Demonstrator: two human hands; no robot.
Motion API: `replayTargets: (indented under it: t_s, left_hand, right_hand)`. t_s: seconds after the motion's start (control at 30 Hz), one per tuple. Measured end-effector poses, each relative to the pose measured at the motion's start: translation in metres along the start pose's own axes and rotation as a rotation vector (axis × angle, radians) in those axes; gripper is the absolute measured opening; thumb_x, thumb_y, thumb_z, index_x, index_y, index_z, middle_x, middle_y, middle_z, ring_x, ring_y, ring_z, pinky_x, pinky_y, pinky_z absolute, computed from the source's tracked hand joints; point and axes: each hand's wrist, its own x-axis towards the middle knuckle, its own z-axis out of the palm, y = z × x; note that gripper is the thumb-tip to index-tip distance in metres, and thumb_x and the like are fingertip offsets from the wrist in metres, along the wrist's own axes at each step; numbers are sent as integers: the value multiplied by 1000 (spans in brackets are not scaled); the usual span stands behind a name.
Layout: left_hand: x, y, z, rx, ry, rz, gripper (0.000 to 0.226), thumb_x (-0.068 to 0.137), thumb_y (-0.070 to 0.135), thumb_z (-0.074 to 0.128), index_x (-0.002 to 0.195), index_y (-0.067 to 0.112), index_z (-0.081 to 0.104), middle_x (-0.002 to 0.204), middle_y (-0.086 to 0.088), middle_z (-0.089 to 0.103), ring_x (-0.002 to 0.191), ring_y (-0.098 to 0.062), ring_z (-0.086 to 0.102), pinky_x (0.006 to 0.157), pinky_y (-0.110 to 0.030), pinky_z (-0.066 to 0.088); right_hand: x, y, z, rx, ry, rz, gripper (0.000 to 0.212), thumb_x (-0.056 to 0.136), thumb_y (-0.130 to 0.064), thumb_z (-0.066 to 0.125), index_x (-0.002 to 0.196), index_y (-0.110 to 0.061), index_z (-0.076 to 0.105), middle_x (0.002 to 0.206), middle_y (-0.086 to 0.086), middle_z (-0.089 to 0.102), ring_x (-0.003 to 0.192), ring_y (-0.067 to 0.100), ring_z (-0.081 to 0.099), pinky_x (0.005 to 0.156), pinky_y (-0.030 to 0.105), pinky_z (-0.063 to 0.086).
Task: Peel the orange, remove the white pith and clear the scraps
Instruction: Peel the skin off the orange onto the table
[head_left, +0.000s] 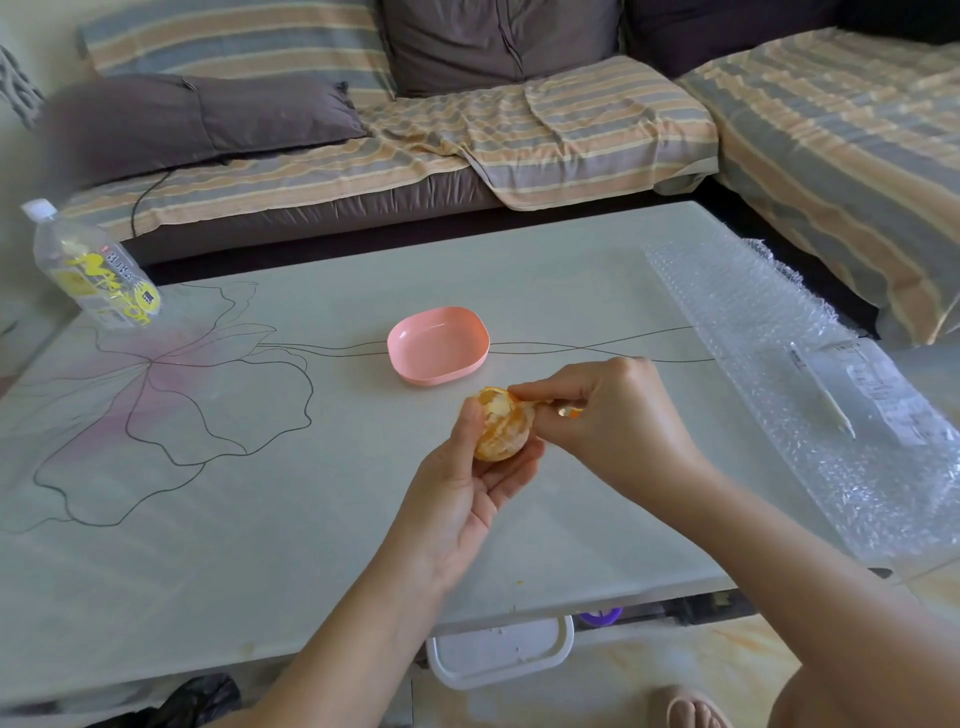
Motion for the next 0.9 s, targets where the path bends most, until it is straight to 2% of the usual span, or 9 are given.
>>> replayTargets:
  t_s: [0.1,0.2,0.27,0.37,0.47,0.53,0.63,0.77,0.9]
  left_hand:
    - [2,0,0,-59,-13,-72,47,74,46,53,99,7,63,80,-9,73,68,-16,71,62,-23,59]
    - [5,0,-1,-110,-36,-168,51,73,50,53,98,7,65,80,-11,72,67,-16,71,61,-24,59]
    - [7,1,-1,-114,-52,-223,53,75,51,52,98,5,65,80,-13,71,67,-18,71,61,-25,60]
    - [11,0,-3,3,-52,-260,56,89,51,43,101,0,61,83,-17,72,71,-23,73,63,-28,60]
    - [11,-6,-3,166,-23,-145,54,88,50,46,107,1,59,94,-18,73,85,-28,72,75,-30,59]
    - [11,-9,-4,307,-16,-6,52,81,46,65,115,7,58,97,-10,73,89,-27,71,79,-31,58]
    - [10,-8,-8,588,53,192,57,65,26,86,115,19,58,93,2,70,81,-12,66,72,-23,54]
    - [6,-4,-11,701,69,367,46,65,26,86,104,18,63,92,8,70,77,0,64,66,-10,47]
    - [10,-1,-17,708,-4,322,47,61,47,75,98,17,69,90,-1,73,79,-12,66,71,-23,53]
  right_hand:
    - [1,0,-5,74,-29,87,26,76,-10,70,81,-35,76,72,-8,74,68,22,67,61,34,55]
    - [4,3,-8,107,-58,150,31,75,-12,68,73,-42,74,69,-4,73,65,33,62,50,32,47]
    - [5,6,-9,114,-63,196,29,75,-13,68,72,-41,74,68,-1,72,55,29,55,50,26,40]
    - [1,7,-6,94,-27,250,25,77,-10,67,80,-33,76,59,-6,67,40,5,42,40,15,35]
    - [-4,3,-2,37,17,244,25,79,-7,61,87,-24,77,60,-16,62,38,0,47,37,12,34]
    - [-6,0,-1,41,27,236,28,78,-4,58,88,-23,77,62,-19,60,38,-2,48,37,8,31]
    - [-6,-1,-1,72,23,239,28,77,-5,59,87,-24,77,58,-16,60,35,3,44,36,10,30]
    - [-2,0,-2,111,-16,248,23,77,-8,65,82,-28,77,58,-7,64,37,7,38,37,12,31]
    - [1,0,-9,182,-109,267,22,76,-8,66,77,-28,77,58,-4,68,47,9,43,40,14,33]
